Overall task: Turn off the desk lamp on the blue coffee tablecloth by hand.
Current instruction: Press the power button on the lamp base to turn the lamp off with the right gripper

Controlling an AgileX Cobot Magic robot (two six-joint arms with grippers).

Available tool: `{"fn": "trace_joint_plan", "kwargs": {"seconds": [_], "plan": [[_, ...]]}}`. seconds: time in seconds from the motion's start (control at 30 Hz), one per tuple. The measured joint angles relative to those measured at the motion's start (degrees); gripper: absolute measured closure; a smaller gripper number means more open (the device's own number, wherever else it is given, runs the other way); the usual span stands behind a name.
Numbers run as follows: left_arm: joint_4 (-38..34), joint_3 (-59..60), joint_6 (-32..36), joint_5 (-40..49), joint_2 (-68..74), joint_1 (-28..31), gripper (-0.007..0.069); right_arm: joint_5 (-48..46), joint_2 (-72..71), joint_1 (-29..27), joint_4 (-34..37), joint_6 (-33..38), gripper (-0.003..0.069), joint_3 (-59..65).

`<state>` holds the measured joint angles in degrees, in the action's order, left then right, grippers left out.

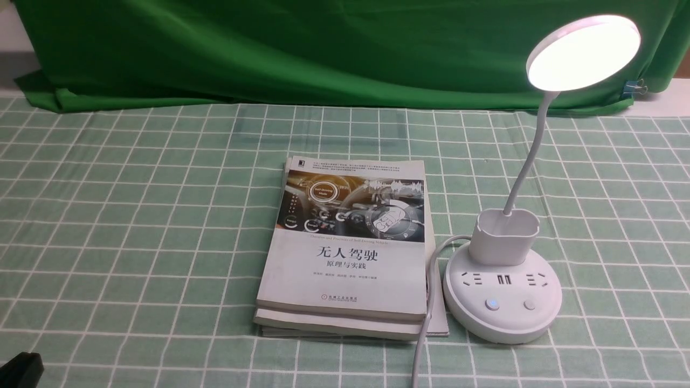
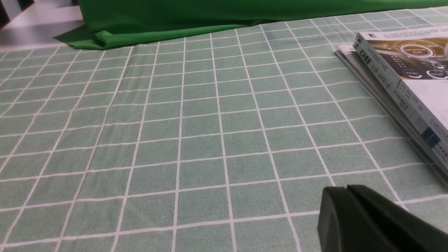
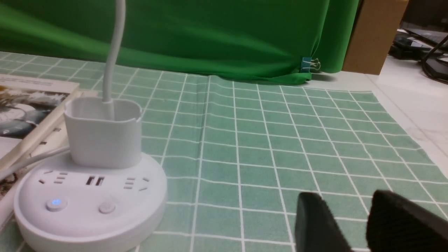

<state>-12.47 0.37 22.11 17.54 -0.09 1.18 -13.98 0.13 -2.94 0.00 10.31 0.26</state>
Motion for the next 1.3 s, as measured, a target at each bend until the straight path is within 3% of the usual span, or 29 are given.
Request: {"fn": "trace_joint_plan", "kwargs": {"seconds": [0.43,0.5,0.7,0.93,1.03,1.13,1.3], "plan": [[0.0,0.0,0.0,0.0,0.0,0.0,0.0624,1.74,0.0,0.0,0.71,-1.34,0.0418,0.0],[0.0,0.0,0.0,0.0,0.0,0.0,0.0624,3.33,0.0,0.0,3.75,-6.2,0.0417,0.0],[0.0,0.0,0.0,0.0,0.0,0.0,0.0624,12.83,0.0,0.0,10.0,-31.66,0.0417,0.0],[0.0,0.0,0.0,0.0,0.0,0.0,0.0624,19.03,0.0,0.24,10.55,-40.96,0.0434,0.0],[0.0,0.0,0.0,0.0,0.0,0.0,0.0624,12.88,1.07,1.95,10.67,-39.29,0.05,-2.15],[0.0,0.0,0.0,0.0,0.0,0.0,0.0624,-0.05,7.07,5.87,10.67,-31.03,0.0585,-11.78],[0.0,0.0,0.0,0.0,0.0,0.0,0.0624,-23.54,24.61,11.64,10.21,-19.58,0.0614,-28.45]]}}
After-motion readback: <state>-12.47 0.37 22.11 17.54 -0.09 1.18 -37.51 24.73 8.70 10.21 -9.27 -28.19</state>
